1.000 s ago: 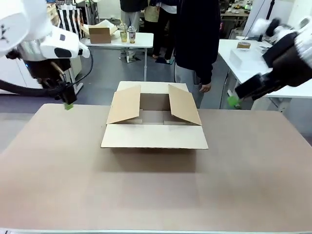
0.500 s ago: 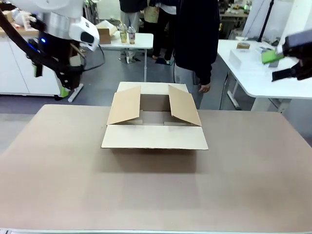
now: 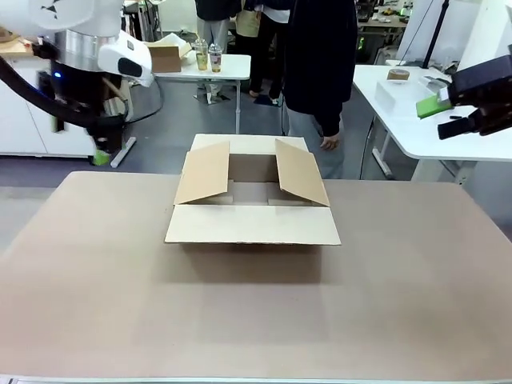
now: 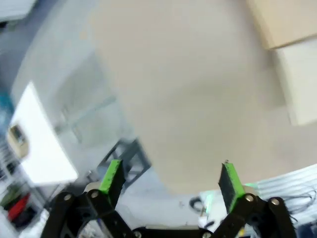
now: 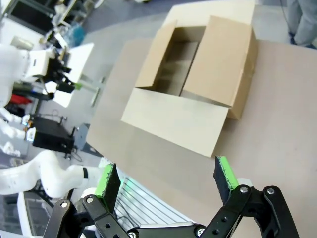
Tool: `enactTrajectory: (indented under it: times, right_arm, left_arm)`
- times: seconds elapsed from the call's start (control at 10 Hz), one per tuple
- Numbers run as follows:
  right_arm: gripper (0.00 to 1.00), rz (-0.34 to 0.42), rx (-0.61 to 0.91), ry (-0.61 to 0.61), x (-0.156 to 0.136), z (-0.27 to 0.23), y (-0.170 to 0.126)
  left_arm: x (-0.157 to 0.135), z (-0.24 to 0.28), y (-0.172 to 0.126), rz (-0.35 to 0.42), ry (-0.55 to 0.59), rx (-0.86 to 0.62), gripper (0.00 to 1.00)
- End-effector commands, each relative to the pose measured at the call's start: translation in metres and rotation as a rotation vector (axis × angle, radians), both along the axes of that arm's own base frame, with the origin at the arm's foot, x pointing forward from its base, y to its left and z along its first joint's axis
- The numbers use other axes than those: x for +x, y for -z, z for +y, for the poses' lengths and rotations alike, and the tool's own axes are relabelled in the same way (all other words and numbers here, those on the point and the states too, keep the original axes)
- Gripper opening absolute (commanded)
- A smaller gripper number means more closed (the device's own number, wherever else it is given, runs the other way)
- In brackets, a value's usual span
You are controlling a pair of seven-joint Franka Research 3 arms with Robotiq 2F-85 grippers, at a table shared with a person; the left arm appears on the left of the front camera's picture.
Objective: Pack the gift set into the box.
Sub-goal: Place both hands on the side flaps of the Package Box and spread them outward.
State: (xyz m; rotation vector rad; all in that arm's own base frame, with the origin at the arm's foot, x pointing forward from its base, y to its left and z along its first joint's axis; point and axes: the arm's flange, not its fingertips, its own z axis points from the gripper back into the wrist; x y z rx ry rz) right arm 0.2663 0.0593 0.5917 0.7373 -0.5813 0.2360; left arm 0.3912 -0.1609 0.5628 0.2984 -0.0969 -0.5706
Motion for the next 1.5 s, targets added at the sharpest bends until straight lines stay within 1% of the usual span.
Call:
enactTrajectory:
  times: [0.0, 0.1, 0.2, 0.3, 0.4, 0.5, 0.6, 0.7, 0.8, 0.9, 1.4]
  right_arm:
    - [1.0, -0.012, 0.016, -0.022, 0.003, -0.002, -0.002]
    - [1.0, -0.012, 0.016, -0.022, 0.003, -0.002, -0.002]
    - [1.0, -0.012, 0.016, -0.022, 0.003, -0.002, -0.002]
    - [1.0, -0.012, 0.016, -0.022, 0.003, -0.002, -0.002]
    - [1.0, -0.012, 0.016, -0.022, 0.003, -0.002, -0.002]
    - [1.0, -0.012, 0.016, -0.022, 0.003, -0.002, -0.002]
    - [1.0, -0.012, 0.016, -0.022, 0.003, -0.002, -0.002]
    - [1.0, -0.012, 0.016, -0.022, 0.003, -0.002, -0.002]
    - [1.0, -0.012, 0.016, -0.022, 0.003, -0.002, -0.002]
    - [1.0, -0.012, 0.016, -0.022, 0.003, -0.002, -0.002]
    - [1.0, -0.012, 0.016, -0.022, 0.003, -0.002, -0.002]
  left_arm:
    - [-0.013, 0.04, -0.028, 0.083, 0.286, -0.574, 1.0]
    - [-0.02, 0.069, -0.036, 0.067, 0.366, -0.884, 1.0]
    - [-0.025, 0.092, -0.037, 0.003, 0.381, -1.103, 1.0]
    - [-0.029, 0.114, -0.029, -0.016, 0.331, -1.242, 1.0]
    - [-0.031, 0.138, -0.015, -0.018, 0.25, -1.384, 1.0]
    - [-0.038, 0.162, 0.006, -0.061, 0.133, -1.557, 1.0]
    - [-0.038, 0.162, 0.021, -0.037, 0.055, -1.625, 1.0]
    - [-0.031, 0.149, 0.026, 0.04, 0.004, -1.637, 1.0]
    - [-0.024, 0.123, 0.023, 0.109, -0.042, -1.489, 1.0]
    - [-0.042, 0.167, 0.021, -0.064, 0.129, -1.322, 1.0]
    - [-0.042, 0.167, 0.021, -0.064, 0.129, -1.322, 1.0]
